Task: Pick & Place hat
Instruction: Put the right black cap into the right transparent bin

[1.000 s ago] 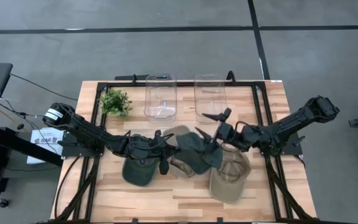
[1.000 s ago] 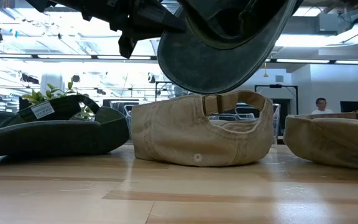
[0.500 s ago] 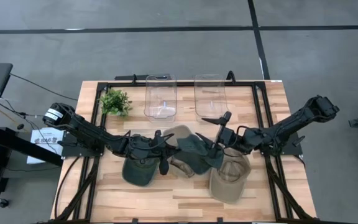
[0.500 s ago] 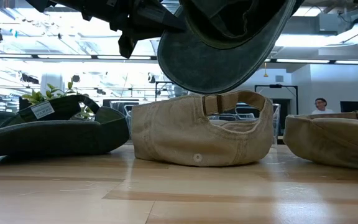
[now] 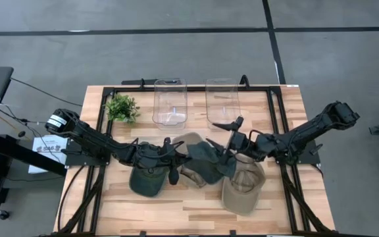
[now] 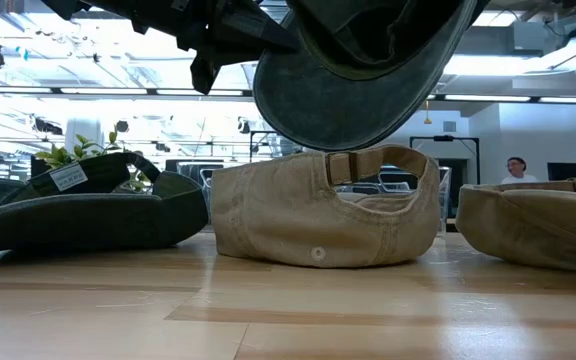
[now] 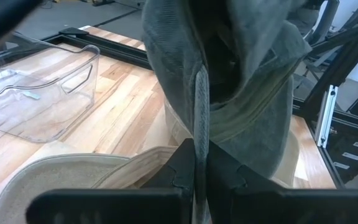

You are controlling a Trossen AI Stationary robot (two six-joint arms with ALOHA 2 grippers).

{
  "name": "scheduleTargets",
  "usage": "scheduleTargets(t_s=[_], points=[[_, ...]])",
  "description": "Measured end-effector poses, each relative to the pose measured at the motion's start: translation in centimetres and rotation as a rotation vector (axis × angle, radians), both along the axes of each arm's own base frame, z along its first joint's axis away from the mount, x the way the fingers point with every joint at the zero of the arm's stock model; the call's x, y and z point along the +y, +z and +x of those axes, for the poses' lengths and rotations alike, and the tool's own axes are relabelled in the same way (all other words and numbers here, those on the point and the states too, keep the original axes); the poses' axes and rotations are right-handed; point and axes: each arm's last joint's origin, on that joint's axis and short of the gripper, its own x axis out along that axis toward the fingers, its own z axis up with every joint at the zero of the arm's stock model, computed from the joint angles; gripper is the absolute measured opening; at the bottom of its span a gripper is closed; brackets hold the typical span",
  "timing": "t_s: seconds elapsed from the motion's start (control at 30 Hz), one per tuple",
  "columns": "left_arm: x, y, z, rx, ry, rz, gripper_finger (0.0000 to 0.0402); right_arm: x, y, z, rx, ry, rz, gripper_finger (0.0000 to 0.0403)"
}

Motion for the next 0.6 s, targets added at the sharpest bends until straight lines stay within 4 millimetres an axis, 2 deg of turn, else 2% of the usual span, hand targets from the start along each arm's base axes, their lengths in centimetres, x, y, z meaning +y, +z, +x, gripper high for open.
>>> scheduleTargets(t_s=[0.33,0.6], points=[[0.01,0.00,0.00,0.000,0.001,0.000,0.0019,-0.88,0.07,0.09,-0.043,-0.090,0.085,0.0276],[0.01,0.00,0.00,0.000,0.000,0.000,0.0019,-1.00,0.02,0.22,-0.057,-0.044,0.119,0.0276]])
